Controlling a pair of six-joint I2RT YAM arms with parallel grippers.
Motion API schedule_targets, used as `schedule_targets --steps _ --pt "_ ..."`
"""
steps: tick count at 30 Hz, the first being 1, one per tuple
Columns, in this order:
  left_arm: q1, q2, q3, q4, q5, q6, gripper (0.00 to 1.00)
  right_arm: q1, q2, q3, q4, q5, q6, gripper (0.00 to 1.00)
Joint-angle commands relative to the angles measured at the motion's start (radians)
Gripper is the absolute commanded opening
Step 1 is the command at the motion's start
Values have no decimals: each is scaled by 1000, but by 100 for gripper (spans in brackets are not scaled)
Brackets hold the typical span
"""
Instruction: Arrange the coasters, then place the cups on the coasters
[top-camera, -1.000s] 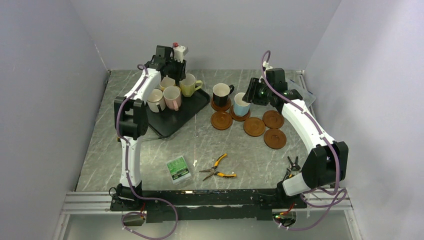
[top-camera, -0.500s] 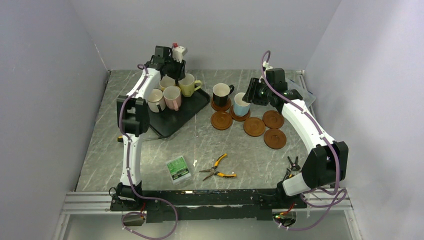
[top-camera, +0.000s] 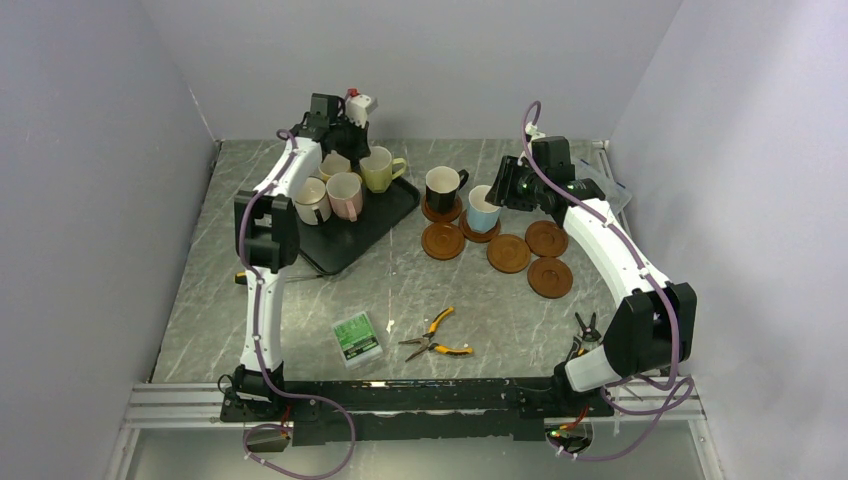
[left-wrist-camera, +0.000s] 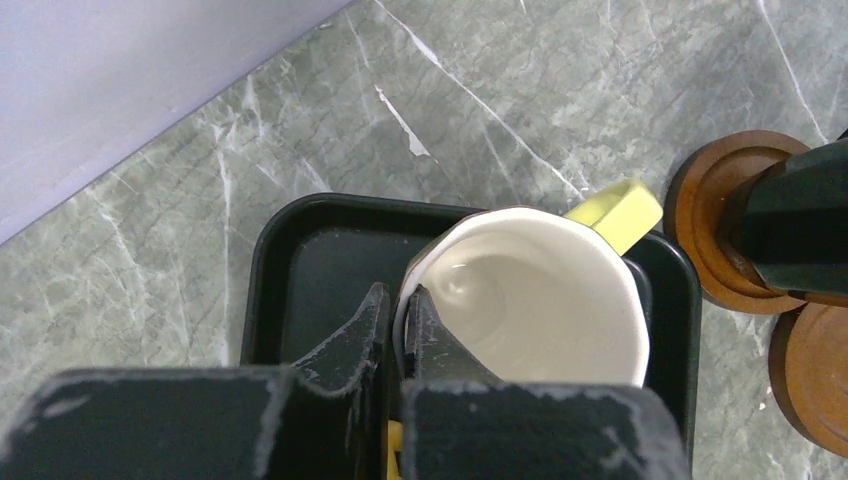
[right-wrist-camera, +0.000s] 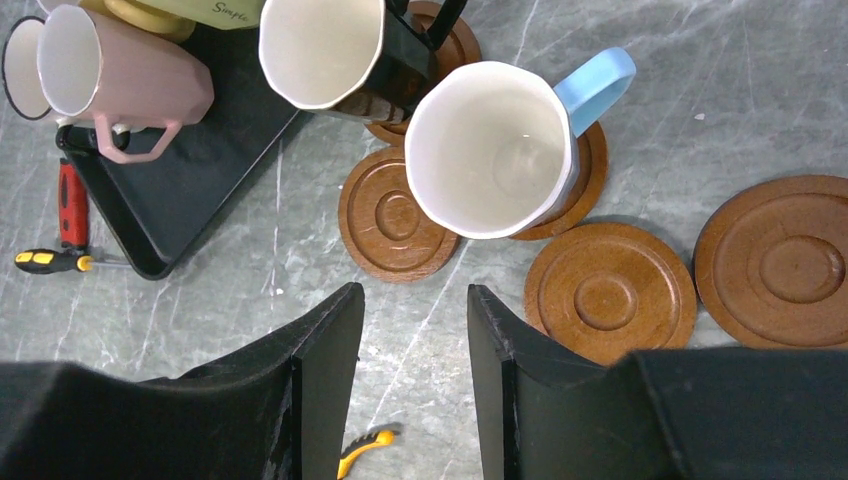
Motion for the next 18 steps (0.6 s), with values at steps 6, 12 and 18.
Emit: schedule_targets --steps 6,12,18 --pt "-27 -267 -46 77 -30 -129 3 -3 -97 -3 -4 31 -12 48" --pt "-42 -444 -170 90 -231 -297 3 -2 -149 -10 -25 38 -13 52" --pt "-78 -679 -439 131 -397 -467 3 21 -182 -16 -38 80 42 62"
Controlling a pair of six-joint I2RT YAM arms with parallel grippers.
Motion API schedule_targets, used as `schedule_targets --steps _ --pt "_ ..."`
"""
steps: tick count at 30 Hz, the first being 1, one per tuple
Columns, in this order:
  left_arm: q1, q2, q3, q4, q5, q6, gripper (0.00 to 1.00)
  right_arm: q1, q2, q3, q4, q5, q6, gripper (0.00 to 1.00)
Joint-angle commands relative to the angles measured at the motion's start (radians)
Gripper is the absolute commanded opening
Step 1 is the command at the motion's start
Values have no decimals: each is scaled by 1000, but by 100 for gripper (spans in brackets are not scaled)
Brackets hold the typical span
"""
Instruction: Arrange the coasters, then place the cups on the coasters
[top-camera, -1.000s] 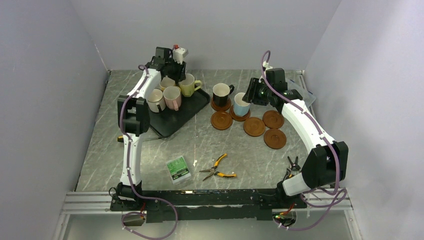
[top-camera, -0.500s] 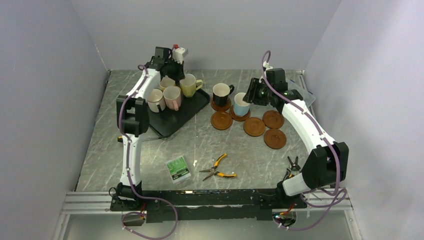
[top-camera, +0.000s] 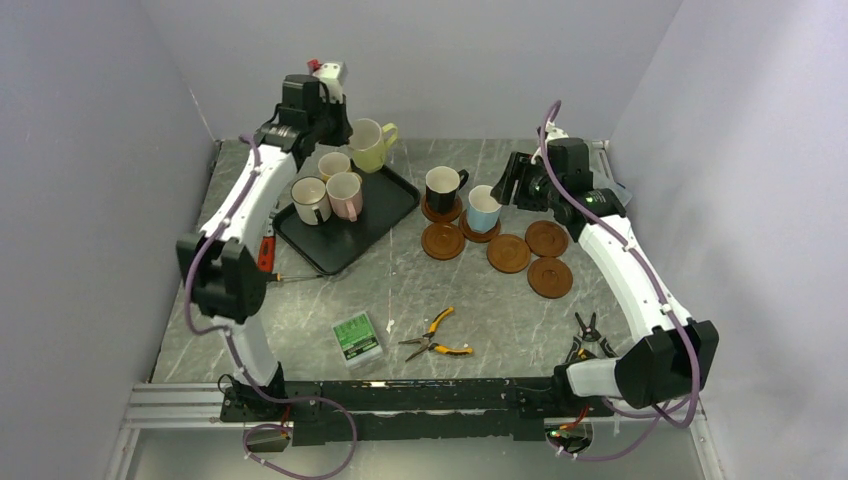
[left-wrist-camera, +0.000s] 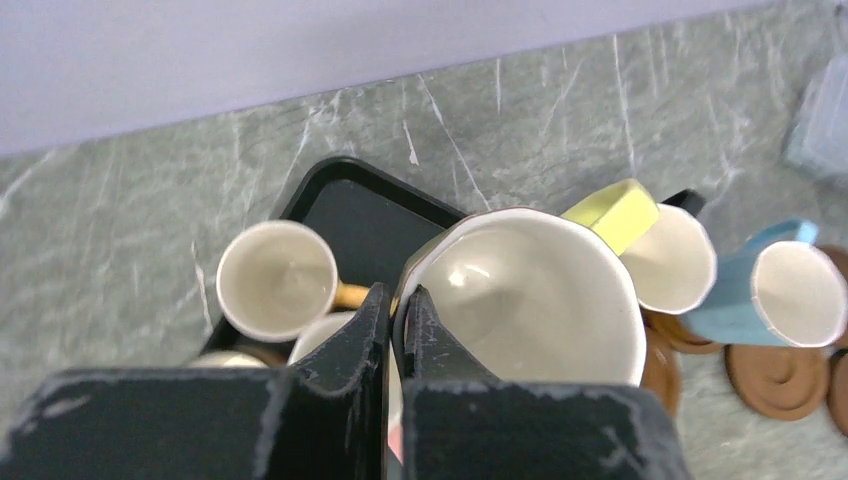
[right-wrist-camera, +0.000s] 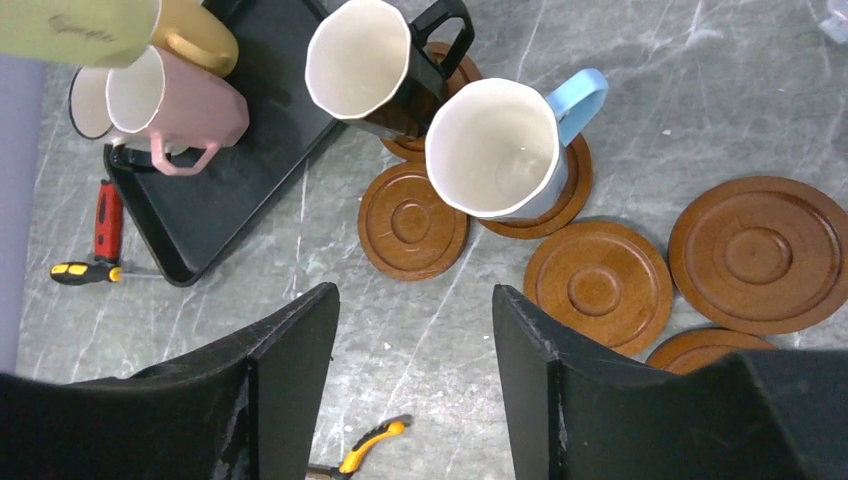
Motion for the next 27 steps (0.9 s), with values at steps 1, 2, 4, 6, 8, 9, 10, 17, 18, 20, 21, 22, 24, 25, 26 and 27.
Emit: schedule_targets --steps 1,2,4,6,8,9,10,17,18,20,21,22,24,25,26,27 --pt "-42 -215 -157 115 -153 -185 3 34 -40 -2 -7 58 54 64" --pt "-60 -257 -207 130 -193 -205 3 59 -44 -4 -3 79 68 65" --pt "-97 -341 -299 146 -257 -247 3 126 -45 -3 7 144 88 71" --pt "-135 -408 -390 161 -311 -304 3 201 -33 10 12 201 111 75" --pt "-180 -476 -491 189 -368 -354 3 271 -10 21 26 213 152 75" --pt "-211 -511 -554 229 -397 -365 3 300 1 29 37 214 168 75" --pt "-237 -541 -607 272 -436 -373 3 330 15 41 44 219 181 74" --pt "-366 -623 -800 338 -529 -476 3 496 142 154 5 283 239 66" --pt "-381 -633 -820 355 -542 -483 3 508 154 157 9 283 246 65" --pt "-401 -653 -859 384 -560 -496 3 537 179 166 11 285 257 64" --pt "-407 -661 -874 393 -567 -504 3 550 194 172 8 291 261 63" --pt "-410 -669 -885 397 -569 -509 3 564 209 179 2 300 266 63" --pt "-418 -680 -899 396 -575 -519 3 580 238 193 -15 317 277 62" --pt "-421 -685 -905 398 -581 -522 3 584 251 200 -22 326 280 62" --pt "-427 -689 -912 399 -589 -526 3 589 264 206 -27 337 283 62" --pt "-431 -694 -919 401 -595 -529 3 592 277 215 -33 348 286 61"
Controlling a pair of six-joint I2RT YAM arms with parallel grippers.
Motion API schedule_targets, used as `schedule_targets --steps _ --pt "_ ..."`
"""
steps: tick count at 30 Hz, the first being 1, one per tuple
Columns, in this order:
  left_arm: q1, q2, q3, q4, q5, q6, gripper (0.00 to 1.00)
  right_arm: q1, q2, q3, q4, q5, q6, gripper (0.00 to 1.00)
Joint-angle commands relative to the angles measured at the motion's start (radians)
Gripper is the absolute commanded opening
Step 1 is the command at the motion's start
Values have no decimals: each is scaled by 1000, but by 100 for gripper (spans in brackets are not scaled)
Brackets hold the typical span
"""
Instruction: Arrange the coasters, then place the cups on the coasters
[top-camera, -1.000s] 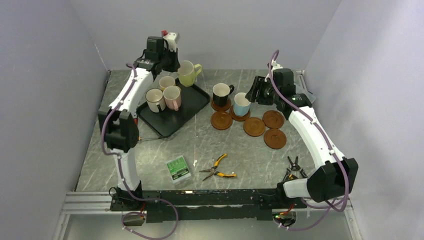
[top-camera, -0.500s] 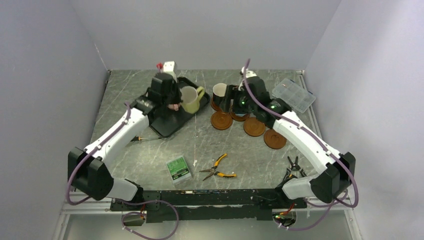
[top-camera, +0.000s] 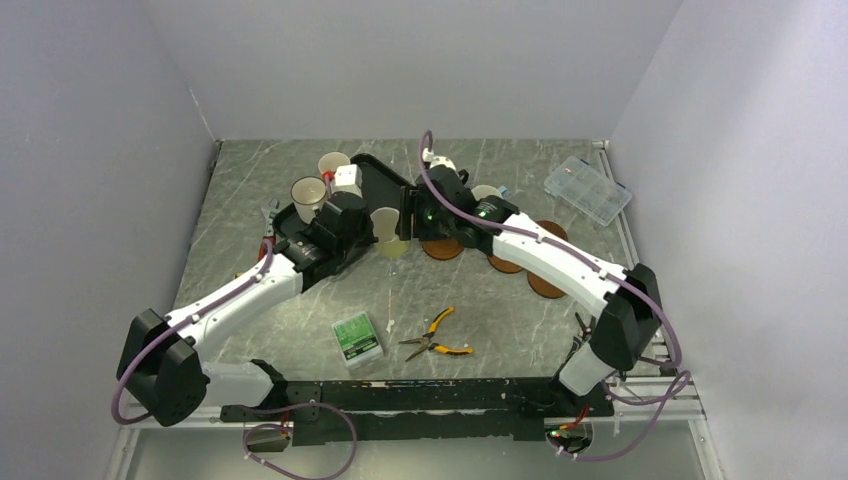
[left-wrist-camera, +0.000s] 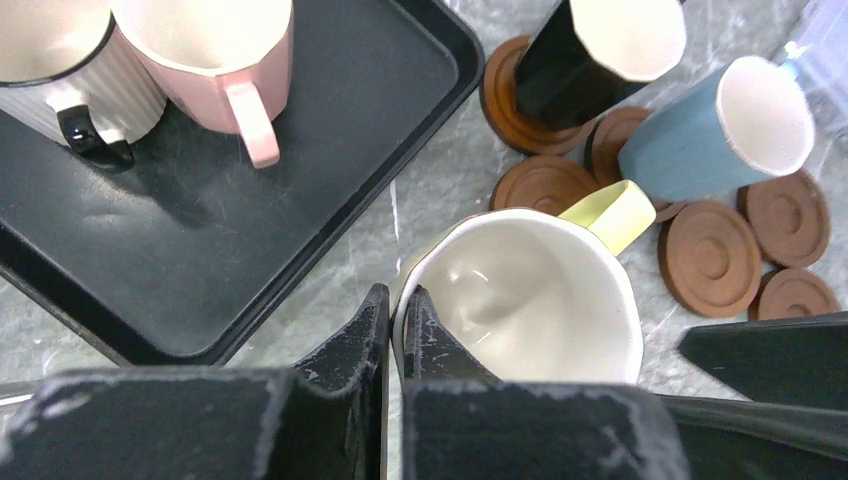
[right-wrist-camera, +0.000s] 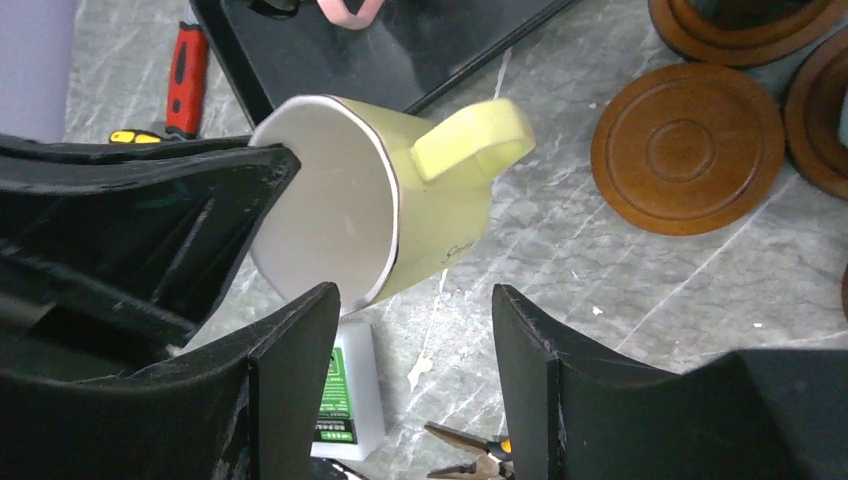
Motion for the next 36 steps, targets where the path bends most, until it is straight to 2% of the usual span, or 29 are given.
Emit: schedule_targets --steps 1,3,8,16,20,24,26,29,32,34,36 --pt "-16 -75 0 177 -68 -68 3 19 45 74 -37 79 36 60" --pt "-19 -87 -15 187 -81 -75 3 26 74 94 -61 113 38 58" --pt "-29 -111 -56 218 -96 -91 3 61 134 124 -117 258 49 44" --pt "-40 -111 -105 249 -85 -118 3 61 191 135 -119 245 64 24" --pt "-40 -115 -135 280 -64 -126 3 54 201 124 -90 236 61 0" --pt "-40 -113 -144 278 3 -104 3 16 189 121 -57 221 43 0" --pt "-40 -123 -146 263 33 -85 13 9 179 138 -61 244 17 0" --pt "-40 -150 -140 203 74 -52 48 -5 166 159 -85 260 -21 0" --pt "-39 -166 -135 139 97 24 72 -31 147 151 -108 258 -44 0" --pt "-29 -169 -121 84 123 69 82 -54 128 132 -110 240 -65 0" --pt "-8 -172 -106 43 178 114 87 -69 104 108 -99 233 -92 0"
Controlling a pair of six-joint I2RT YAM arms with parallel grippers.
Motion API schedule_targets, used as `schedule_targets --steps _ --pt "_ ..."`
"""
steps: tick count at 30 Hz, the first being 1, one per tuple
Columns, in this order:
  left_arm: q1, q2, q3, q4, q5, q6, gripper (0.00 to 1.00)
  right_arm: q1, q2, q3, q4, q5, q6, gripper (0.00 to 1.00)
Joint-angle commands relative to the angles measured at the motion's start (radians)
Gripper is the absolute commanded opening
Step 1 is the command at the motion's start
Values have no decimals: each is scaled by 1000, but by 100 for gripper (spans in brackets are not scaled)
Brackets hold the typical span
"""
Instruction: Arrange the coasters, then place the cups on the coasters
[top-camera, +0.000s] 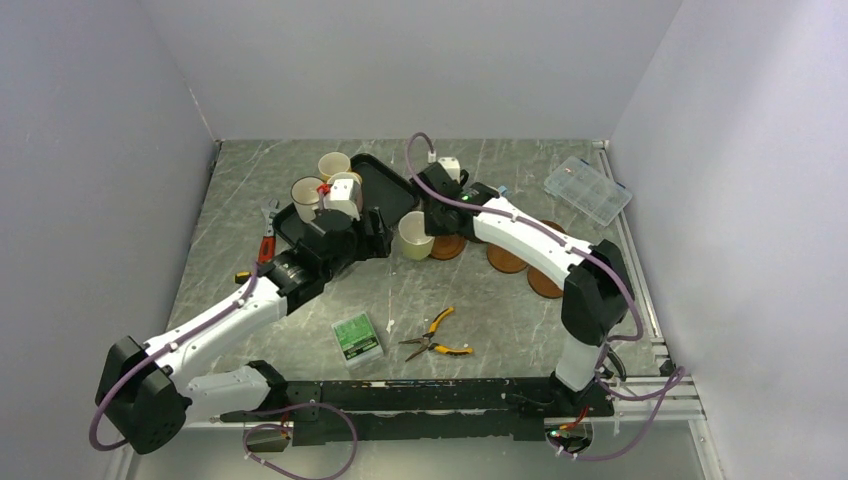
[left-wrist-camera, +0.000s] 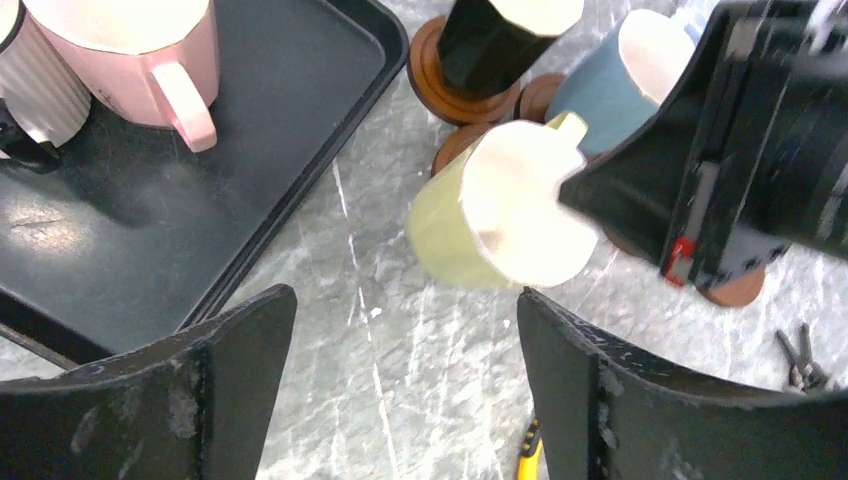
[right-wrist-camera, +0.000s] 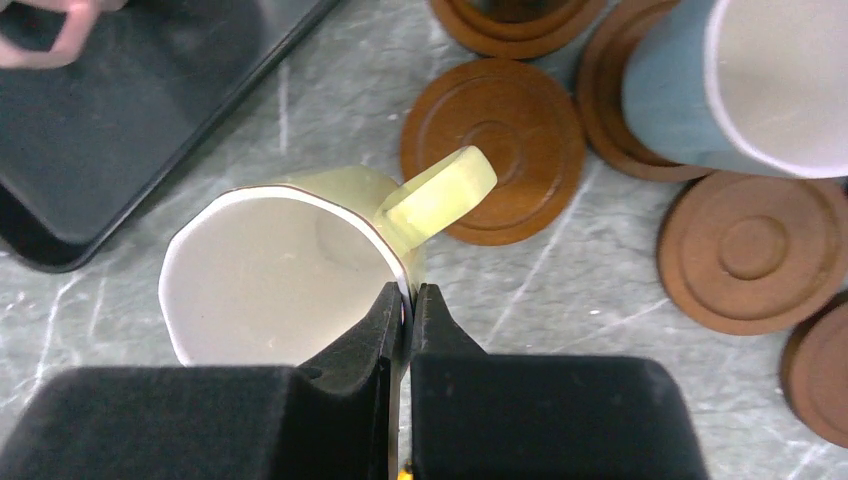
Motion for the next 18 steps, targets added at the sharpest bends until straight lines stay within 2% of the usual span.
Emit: schedule_targets --steps 1,4,9,18 --pt "35 -13 56 -108 111 120 88 -36 -110 -5 60 14 -74 0" --pt "82 -19 64 -149 136 158 89 -66 -135 -28 78 -11 -112 0" --pt "234 -28 59 -163 260 157 89 -120 -145 -44 106 -70 -156 0" --pt "302 8 177 -250 360 242 89 -183 -128 -51 158 -177 -252 0"
